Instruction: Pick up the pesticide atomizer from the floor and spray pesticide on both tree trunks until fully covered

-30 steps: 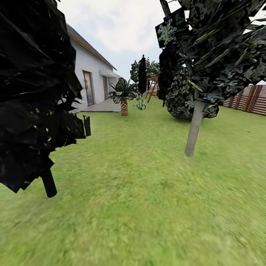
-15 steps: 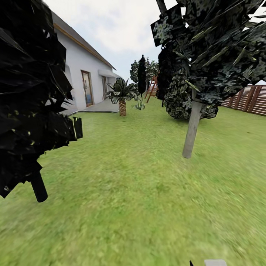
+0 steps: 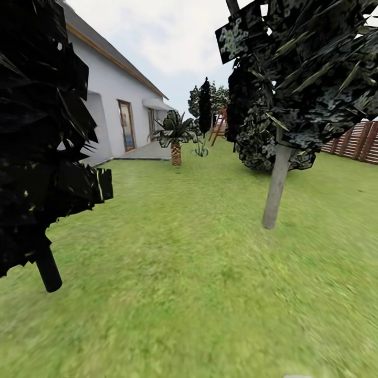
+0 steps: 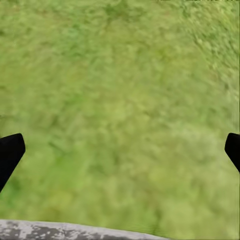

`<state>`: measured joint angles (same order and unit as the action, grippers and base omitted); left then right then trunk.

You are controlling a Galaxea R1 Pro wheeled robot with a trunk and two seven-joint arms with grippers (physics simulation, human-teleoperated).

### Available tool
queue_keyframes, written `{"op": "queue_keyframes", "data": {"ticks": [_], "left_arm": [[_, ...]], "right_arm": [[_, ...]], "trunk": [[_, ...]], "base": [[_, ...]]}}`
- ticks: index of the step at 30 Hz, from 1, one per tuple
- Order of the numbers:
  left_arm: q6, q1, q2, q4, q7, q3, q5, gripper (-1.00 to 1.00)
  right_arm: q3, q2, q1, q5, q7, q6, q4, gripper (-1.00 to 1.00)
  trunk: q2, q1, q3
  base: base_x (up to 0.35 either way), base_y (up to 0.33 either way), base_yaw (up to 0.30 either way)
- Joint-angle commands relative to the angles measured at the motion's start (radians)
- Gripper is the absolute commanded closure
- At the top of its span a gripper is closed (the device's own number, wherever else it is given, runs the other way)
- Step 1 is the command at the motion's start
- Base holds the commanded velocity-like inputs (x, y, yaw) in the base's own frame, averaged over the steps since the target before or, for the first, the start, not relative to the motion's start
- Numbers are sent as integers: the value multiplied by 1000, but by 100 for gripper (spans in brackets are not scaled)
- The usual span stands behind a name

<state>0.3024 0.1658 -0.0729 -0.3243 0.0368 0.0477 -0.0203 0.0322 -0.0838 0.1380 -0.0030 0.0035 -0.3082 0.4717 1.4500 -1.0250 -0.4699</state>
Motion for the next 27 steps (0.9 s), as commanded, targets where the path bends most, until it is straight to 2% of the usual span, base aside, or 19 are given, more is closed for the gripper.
{"op": "queue_keyframes", "data": {"ticks": [1, 7, 27], "left_arm": [[0, 0, 1, 1, 0, -1, 0, -100], [1, 0, 4, 2, 0, -3, 6, -100], [3, 1, 4, 23, 0, 1, 2, -100]], "right_arm": [[0, 2, 0, 1, 0, 0, 0, -100], [0, 4, 0, 1, -2, -1, -1, -100], [1, 4, 0, 3, -5, -2, -1, -100]], "trunk": [[0, 0, 0], [0, 0, 0], [0, 0, 13]], "base": [[14, -7, 253], [-101, -87, 270], [-257, -203, 267]]}}
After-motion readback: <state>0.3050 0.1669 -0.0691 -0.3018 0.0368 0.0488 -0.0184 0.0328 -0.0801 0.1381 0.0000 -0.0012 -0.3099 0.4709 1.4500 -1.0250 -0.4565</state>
